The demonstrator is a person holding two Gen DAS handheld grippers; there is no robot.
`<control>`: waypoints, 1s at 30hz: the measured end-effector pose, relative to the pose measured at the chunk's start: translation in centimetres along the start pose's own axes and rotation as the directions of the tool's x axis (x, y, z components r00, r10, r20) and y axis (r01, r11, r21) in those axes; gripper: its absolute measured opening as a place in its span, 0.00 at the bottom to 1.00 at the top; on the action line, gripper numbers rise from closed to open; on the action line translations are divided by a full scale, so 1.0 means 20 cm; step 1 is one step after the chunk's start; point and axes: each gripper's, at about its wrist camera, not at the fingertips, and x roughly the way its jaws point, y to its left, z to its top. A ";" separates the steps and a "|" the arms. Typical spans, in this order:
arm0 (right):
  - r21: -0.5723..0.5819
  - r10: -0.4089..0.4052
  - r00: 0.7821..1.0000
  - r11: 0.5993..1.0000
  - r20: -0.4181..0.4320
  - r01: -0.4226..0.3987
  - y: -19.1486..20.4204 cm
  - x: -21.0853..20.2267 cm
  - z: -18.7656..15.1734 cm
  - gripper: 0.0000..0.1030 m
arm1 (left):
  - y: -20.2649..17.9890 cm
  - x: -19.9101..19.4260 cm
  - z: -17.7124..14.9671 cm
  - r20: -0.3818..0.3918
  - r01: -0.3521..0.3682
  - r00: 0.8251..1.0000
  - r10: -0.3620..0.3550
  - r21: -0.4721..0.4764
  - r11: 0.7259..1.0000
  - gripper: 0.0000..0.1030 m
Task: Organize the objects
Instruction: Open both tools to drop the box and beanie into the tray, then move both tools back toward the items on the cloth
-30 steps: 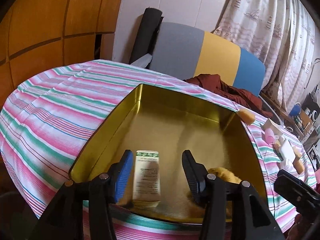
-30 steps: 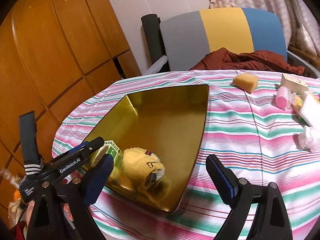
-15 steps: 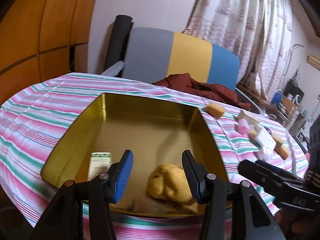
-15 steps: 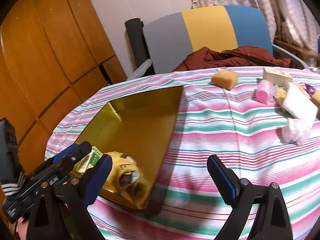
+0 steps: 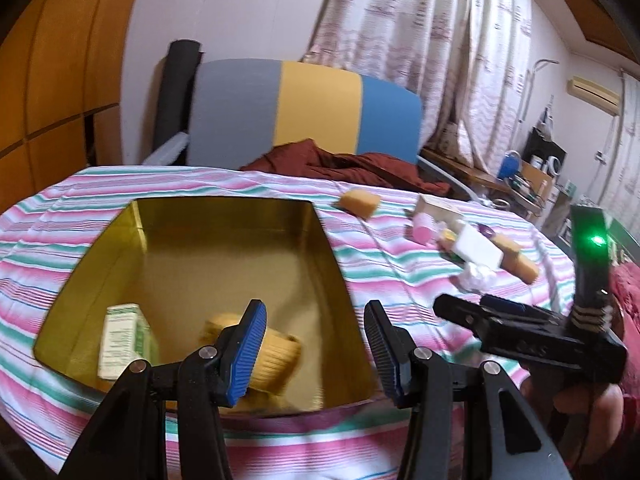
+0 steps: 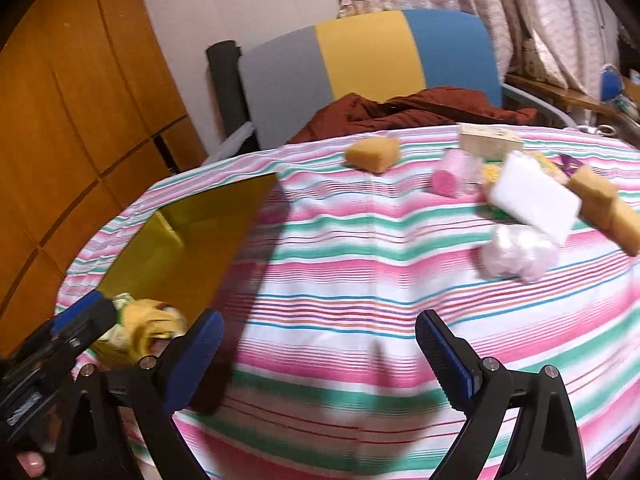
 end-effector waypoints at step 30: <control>0.154 -0.517 0.855 0.848 0.031 0.507 -1.29 -0.15 0.19 0.99 | -0.62 0.35 -0.09 -0.248 0.233 0.949 -0.196 0.128 0.964 0.50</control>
